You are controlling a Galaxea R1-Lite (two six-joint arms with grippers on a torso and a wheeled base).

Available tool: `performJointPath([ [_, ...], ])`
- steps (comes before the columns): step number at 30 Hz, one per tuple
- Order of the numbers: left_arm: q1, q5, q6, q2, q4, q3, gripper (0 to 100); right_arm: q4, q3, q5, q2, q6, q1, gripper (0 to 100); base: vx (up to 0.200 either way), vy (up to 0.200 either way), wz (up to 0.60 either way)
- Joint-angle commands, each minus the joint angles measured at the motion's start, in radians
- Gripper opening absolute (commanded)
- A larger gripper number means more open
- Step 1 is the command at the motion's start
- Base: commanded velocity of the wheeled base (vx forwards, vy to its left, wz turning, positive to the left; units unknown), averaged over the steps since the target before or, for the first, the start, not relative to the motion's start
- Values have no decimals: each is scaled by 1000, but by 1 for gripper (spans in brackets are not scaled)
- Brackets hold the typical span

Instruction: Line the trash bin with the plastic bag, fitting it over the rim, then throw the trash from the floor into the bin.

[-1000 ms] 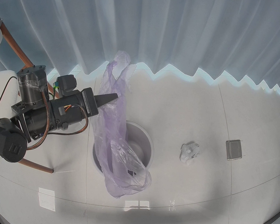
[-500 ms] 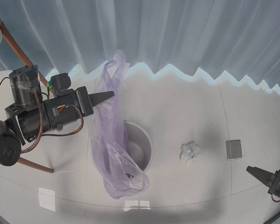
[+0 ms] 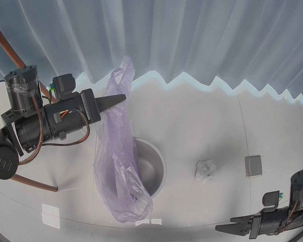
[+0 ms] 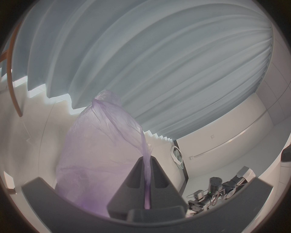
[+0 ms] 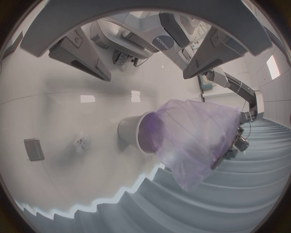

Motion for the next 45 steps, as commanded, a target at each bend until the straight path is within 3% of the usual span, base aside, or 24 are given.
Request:
performJointPath([
  [1, -29, 3, 1, -4, 21, -44, 0, -14, -82, 3, 209, 6, 84, 100, 0, 0, 0],
  [7, -58, 8, 34, -2, 21, -32, 0, -55, -134, 3, 348, -3, 176, 100, 0, 0, 0],
  [10, -59, 8, 86, -4, 19, -1, 0, -147, -148, 1, 434, -3, 204, 100, 0, 0, 0],
  [23, -59, 9, 89, -11, 8, 52, 0, -417, -149, 1, 664, 38, 331, 100, 0, 0, 0],
  [24, -59, 9, 89, -13, 8, 56, 0, -437, -152, 1, 679, 40, 339, 0, 0, 0, 0],
  [35, -59, 37, 89, -10, 7, 63, 0, -566, -203, 0, 790, 130, 452, 0, 0, 0, 0],
  [36, -59, 35, 89, -10, 7, 63, 0, -600, -248, -3, 802, 179, 462, 0, 0, 0, 0],
  [40, -59, 37, 90, -13, 7, 72, 0, -633, -315, -17, 816, 259, 455, 0, 0, 0, 0],
  [45, -59, 32, 93, -25, 7, 112, 0, -655, -427, -55, 845, 302, 353, 0, 0, 0, 0],
])
